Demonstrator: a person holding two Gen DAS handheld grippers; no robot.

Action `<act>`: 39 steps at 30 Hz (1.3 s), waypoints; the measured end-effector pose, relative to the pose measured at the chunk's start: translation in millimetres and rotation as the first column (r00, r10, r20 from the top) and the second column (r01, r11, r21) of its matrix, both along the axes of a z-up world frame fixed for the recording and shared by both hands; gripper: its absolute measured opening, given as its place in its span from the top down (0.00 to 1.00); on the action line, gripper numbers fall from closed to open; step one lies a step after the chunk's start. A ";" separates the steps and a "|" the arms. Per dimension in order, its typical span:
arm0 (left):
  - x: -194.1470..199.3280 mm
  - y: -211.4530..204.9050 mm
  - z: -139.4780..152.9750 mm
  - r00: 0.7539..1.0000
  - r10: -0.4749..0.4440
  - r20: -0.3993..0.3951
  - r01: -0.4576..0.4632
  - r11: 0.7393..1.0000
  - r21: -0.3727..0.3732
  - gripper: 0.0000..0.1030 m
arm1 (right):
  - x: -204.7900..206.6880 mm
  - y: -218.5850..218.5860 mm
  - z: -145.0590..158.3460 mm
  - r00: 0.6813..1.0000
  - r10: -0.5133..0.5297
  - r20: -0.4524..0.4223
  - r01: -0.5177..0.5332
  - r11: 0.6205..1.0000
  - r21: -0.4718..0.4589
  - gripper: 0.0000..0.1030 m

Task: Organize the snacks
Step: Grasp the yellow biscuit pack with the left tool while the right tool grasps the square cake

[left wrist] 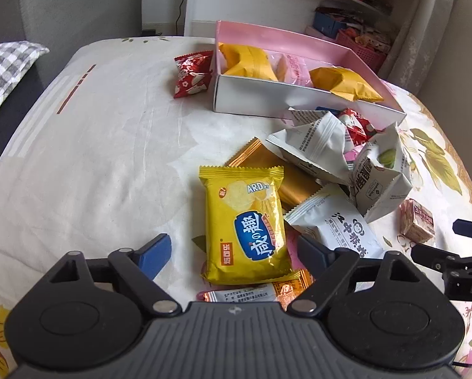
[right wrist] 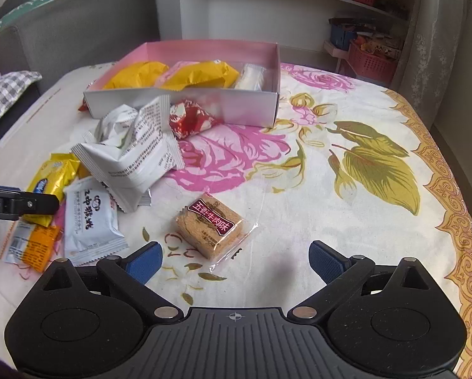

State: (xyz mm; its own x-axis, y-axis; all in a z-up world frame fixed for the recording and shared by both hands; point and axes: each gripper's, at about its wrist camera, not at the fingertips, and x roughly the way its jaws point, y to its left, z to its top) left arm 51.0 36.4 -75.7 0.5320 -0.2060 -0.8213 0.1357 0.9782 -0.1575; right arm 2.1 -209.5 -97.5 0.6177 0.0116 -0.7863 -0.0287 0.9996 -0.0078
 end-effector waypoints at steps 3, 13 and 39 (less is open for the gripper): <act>-1.1 -4.1 0.3 1.000 -0.022 0.011 0.022 1.000 0.019 0.27 | 3.7 0.3 -5.0 1.000 0.006 -0.007 -0.007 1.000 -0.006 0.03; -1.4 -11.6 0.0 0.996 -0.076 0.042 0.072 0.993 0.097 0.49 | 11.7 -1.8 -14.0 0.998 0.043 0.047 -0.045 0.998 0.034 0.03; 1.1 -8.5 4.8 0.995 -0.086 0.048 0.083 0.995 0.058 0.55 | 11.0 14.9 -5.2 0.981 0.174 0.089 -0.176 0.984 0.015 0.54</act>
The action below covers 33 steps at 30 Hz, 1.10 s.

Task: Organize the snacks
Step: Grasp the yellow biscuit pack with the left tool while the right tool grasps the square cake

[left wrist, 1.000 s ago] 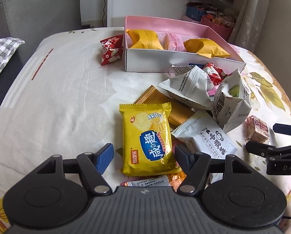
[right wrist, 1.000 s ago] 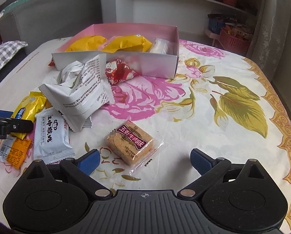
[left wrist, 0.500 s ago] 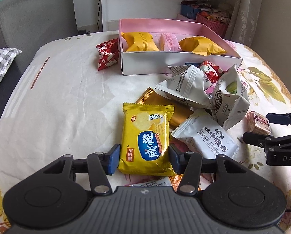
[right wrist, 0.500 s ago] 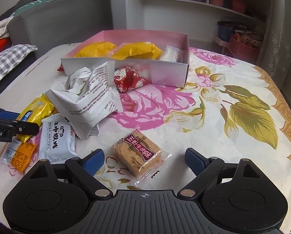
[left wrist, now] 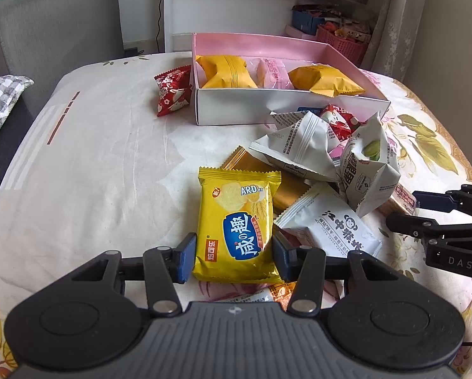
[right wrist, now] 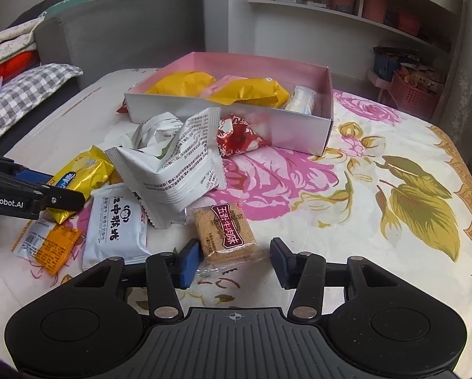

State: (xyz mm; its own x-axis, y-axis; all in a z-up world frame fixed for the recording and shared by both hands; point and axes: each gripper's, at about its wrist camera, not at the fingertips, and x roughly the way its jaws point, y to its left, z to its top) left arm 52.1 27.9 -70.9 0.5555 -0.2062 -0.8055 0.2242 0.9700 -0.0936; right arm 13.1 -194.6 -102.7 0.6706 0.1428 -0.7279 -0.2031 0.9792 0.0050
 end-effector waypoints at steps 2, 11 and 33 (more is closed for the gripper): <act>-0.1 0.9 0.8 1.000 0.002 0.001 -0.002 1.000 -0.004 0.55 | 0.5 0.7 0.2 1.000 -0.003 -0.001 0.003 1.000 0.004 0.55; 0.2 3.8 6.2 1.000 0.008 0.014 -0.007 1.000 -0.017 0.56 | 0.4 -1.1 7.5 1.000 -0.015 0.001 0.015 1.000 0.015 0.64; 6.7 11.0 33.6 0.993 0.031 0.112 -0.026 0.999 -0.044 0.56 | -3.0 -19.1 44.8 0.992 -0.088 0.093 0.084 0.995 0.050 0.64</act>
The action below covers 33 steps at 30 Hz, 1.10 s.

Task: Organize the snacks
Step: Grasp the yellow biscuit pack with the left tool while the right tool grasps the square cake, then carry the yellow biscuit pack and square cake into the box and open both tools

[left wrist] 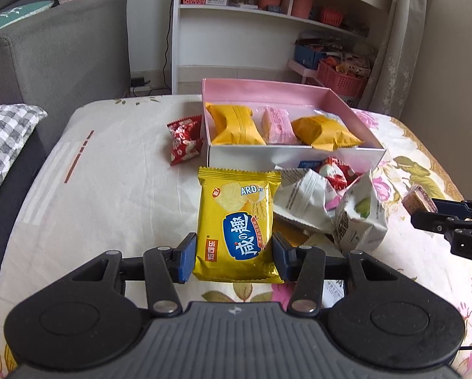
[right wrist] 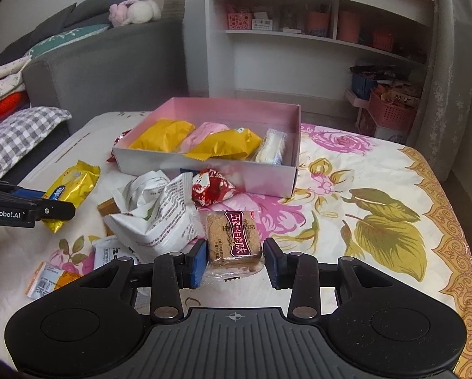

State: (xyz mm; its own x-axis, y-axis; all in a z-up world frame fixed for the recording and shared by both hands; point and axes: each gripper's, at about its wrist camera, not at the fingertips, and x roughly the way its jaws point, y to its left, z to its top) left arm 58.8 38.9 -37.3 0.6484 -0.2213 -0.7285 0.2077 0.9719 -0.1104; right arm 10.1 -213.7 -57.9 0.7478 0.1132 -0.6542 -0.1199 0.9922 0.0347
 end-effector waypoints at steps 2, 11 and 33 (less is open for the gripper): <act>2.4 0.2 4.3 1.000 0.007 0.010 -0.007 1.000 -0.010 0.56 | 2.2 -3.0 5.1 1.000 -0.013 0.017 0.013 1.000 0.006 0.64; 22.4 -13.1 28.6 0.998 0.030 0.061 -0.024 0.996 -0.087 0.56 | 31.5 -7.3 42.0 0.988 -0.102 0.114 0.094 0.993 0.075 0.64; 119.5 -50.6 13.0 0.993 0.021 0.118 -0.008 0.994 -0.106 0.56 | 128.3 -29.1 29.6 0.970 -0.221 0.103 0.185 0.942 0.280 0.64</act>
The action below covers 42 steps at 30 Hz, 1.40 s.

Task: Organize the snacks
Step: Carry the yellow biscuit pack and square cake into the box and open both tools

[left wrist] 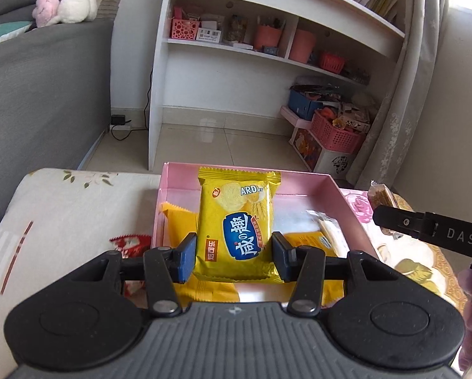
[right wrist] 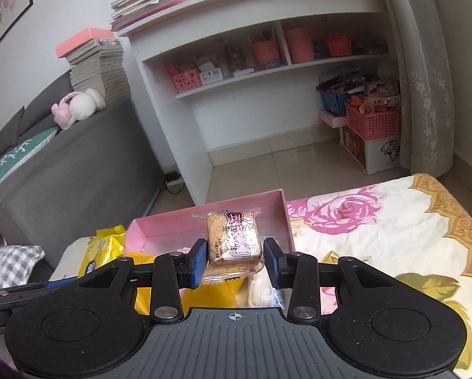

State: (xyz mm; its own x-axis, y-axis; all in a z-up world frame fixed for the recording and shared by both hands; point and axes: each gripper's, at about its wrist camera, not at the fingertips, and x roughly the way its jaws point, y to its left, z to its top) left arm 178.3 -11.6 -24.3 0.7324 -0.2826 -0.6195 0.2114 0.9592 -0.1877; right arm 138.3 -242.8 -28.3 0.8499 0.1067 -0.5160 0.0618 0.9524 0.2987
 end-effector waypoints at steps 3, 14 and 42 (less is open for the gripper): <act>12.3 -1.2 -7.7 1.000 -0.005 0.001 0.005 1.000 0.009 0.56 | 15.3 1.3 -7.1 1.000 0.013 0.001 -0.013 1.000 0.002 0.64; 45.1 -5.1 -26.6 1.000 -0.003 0.011 0.002 0.999 0.054 0.56 | 58.7 5.6 -39.0 0.999 0.026 -0.040 -0.027 0.999 -0.025 0.64; 36.1 -9.8 -13.9 0.998 -0.030 0.053 0.029 0.999 0.024 0.21 | 50.0 13.2 -17.3 0.998 0.059 -0.010 -0.059 0.997 -0.051 0.43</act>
State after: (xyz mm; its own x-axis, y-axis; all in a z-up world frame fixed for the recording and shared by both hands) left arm 214.4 -21.5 -38.2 0.7564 -0.2907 -0.5860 0.2487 0.9563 -0.1535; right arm 188.3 -229.6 -45.6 0.8383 0.1300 -0.5295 0.0073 0.9684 0.2493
